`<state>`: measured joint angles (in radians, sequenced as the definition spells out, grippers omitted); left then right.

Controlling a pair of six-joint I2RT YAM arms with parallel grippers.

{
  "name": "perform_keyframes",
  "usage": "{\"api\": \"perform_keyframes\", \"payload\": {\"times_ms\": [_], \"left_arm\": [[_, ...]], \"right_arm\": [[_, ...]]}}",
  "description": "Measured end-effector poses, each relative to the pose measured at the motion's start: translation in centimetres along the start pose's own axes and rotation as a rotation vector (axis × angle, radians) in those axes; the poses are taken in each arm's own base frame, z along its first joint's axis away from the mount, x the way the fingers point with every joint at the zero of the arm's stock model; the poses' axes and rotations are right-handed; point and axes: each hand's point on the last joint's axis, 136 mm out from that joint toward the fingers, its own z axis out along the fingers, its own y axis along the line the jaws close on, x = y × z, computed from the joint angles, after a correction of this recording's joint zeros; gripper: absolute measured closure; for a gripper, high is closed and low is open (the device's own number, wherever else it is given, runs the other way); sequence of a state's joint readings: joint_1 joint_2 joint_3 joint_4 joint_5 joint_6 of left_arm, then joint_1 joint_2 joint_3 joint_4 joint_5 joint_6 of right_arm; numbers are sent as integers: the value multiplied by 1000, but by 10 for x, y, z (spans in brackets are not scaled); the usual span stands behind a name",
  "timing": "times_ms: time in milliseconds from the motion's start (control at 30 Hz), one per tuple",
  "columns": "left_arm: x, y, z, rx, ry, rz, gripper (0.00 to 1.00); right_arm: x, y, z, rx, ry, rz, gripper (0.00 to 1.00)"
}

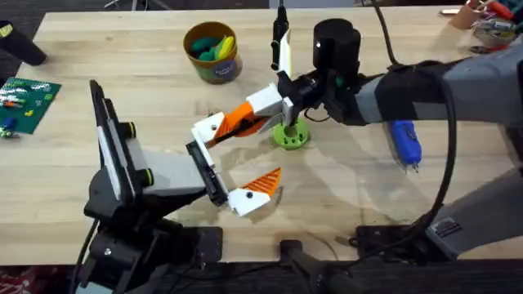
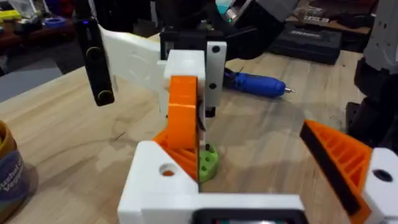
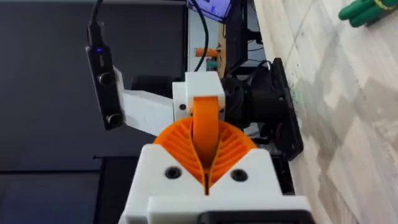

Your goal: Pick up the gripper from the table and insert it into the empty holder that is missing its gripper. Then pick up a screw, insert it into the mounting hole, and use the screwdriver to tighten it. Finally, clean up the table by picking up the vegetable and placing it into the bucket.

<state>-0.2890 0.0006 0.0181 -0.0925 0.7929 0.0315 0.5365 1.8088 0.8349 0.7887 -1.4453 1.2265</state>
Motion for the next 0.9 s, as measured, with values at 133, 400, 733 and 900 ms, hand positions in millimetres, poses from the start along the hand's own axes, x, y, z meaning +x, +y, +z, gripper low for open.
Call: {"api": "perform_keyframes", "payload": {"times_ms": [133, 400, 733, 900], "left_arm": [[0, 0, 0, 0, 0, 0, 15], [0, 0, 0, 0, 0, -1, 15], [1, -14, 0, 81, 2, -5, 14], [1, -22, -1, 126, 3, -7, 14]], "right_arm": [[0, 0, 0, 0, 0, 1, 984], [0, 0, 0, 0, 0, 3, 984], [7, 3, 14, -4, 40, -9, 339], [11, 6, 21, -8, 64, -15, 9]]}}
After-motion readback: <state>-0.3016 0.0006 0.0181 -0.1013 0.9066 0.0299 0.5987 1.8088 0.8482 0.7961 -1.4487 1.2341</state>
